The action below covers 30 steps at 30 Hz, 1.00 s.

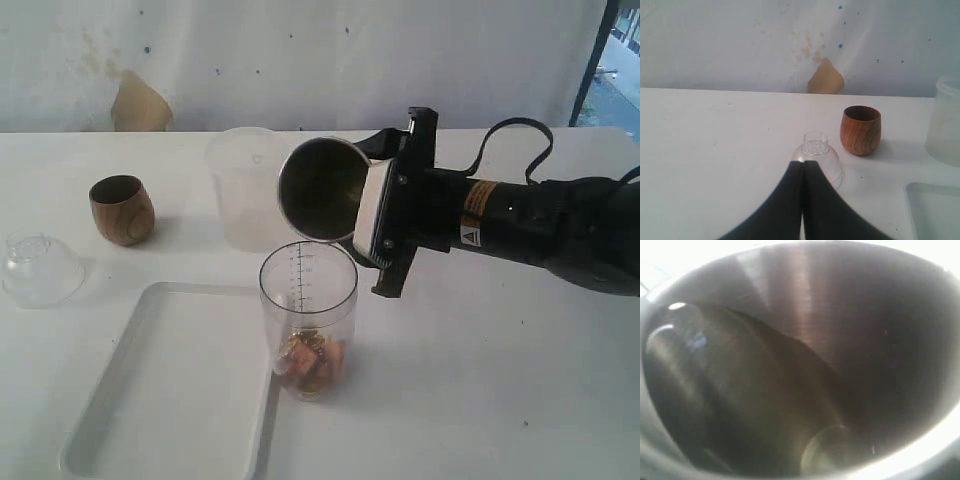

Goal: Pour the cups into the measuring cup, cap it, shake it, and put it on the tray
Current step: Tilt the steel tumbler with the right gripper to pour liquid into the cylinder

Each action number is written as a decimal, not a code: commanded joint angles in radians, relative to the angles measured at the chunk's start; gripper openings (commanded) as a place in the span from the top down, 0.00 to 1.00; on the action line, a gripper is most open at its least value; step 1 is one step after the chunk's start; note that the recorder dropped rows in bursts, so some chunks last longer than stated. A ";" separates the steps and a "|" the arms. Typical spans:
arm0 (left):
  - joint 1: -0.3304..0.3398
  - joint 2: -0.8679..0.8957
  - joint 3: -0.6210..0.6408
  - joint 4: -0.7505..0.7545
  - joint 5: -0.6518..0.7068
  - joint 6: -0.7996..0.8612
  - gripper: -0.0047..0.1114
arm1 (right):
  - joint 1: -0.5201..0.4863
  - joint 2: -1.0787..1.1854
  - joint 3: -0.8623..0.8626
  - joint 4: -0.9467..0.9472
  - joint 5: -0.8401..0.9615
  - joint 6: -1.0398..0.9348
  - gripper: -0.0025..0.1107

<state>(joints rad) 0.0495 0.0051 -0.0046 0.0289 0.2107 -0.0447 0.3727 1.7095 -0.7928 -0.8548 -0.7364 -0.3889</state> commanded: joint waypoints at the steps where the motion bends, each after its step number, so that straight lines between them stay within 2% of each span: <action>1: -0.002 -0.005 0.005 -0.001 -0.009 0.000 0.96 | 0.003 -0.014 -0.014 0.014 -0.057 -0.051 0.98; 11: -0.002 -0.005 0.005 -0.001 -0.009 0.000 0.96 | 0.003 -0.014 -0.014 0.016 -0.115 -0.117 0.98; 30: -0.002 -0.005 0.005 -0.001 -0.009 0.000 0.96 | 0.003 -0.014 -0.014 0.033 -0.117 -0.262 0.98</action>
<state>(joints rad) 0.0495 0.0051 -0.0046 0.0289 0.2107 -0.0447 0.3727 1.7095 -0.7945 -0.8548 -0.7983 -0.6206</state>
